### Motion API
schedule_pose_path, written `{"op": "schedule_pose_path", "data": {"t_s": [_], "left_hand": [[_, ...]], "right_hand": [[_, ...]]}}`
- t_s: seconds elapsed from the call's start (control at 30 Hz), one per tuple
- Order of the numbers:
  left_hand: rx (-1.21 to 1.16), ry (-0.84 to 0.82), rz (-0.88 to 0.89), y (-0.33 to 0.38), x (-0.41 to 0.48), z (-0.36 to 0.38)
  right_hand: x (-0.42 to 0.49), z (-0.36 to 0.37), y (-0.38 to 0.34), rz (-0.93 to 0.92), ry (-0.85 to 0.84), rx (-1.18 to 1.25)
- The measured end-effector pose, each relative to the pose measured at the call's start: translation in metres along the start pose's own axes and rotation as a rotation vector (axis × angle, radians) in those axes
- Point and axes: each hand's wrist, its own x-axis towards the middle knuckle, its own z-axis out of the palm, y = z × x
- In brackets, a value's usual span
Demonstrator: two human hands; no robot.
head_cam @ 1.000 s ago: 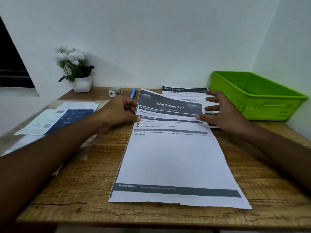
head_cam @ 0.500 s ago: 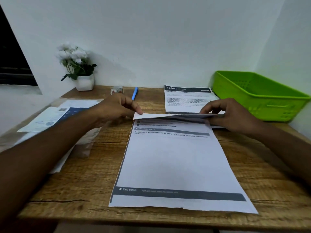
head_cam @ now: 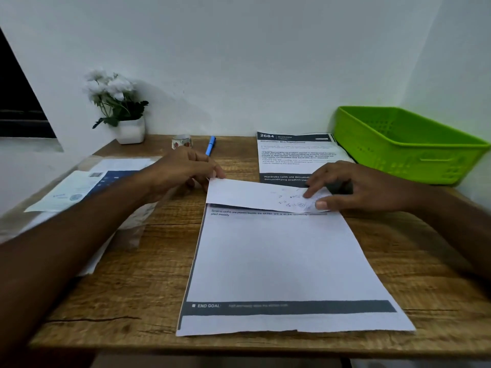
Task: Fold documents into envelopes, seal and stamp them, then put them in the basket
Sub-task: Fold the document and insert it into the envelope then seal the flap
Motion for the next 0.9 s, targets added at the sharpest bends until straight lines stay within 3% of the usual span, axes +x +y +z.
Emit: {"op": "schedule_pose_path", "data": {"t_s": [0.37,0.6,0.77,0.9], "left_hand": [[0.087,-0.223,0.039,0.004,-0.004,0.000],[-0.010,-0.191,0.086,0.001,-0.004,-0.006],[-0.068,-0.114,0.144,0.003,-0.003,-0.010],[-0.054,-0.208,0.184,0.002,-0.006,-0.015]], "right_hand": [[-0.001,0.003,0.001,0.107,0.014,0.009],[0.000,0.005,0.000,0.197,0.188,0.195],[0.000,0.000,-0.004,0.106,0.275,0.160],[-0.002,-0.005,-0.010,0.037,0.282,0.164]]}}
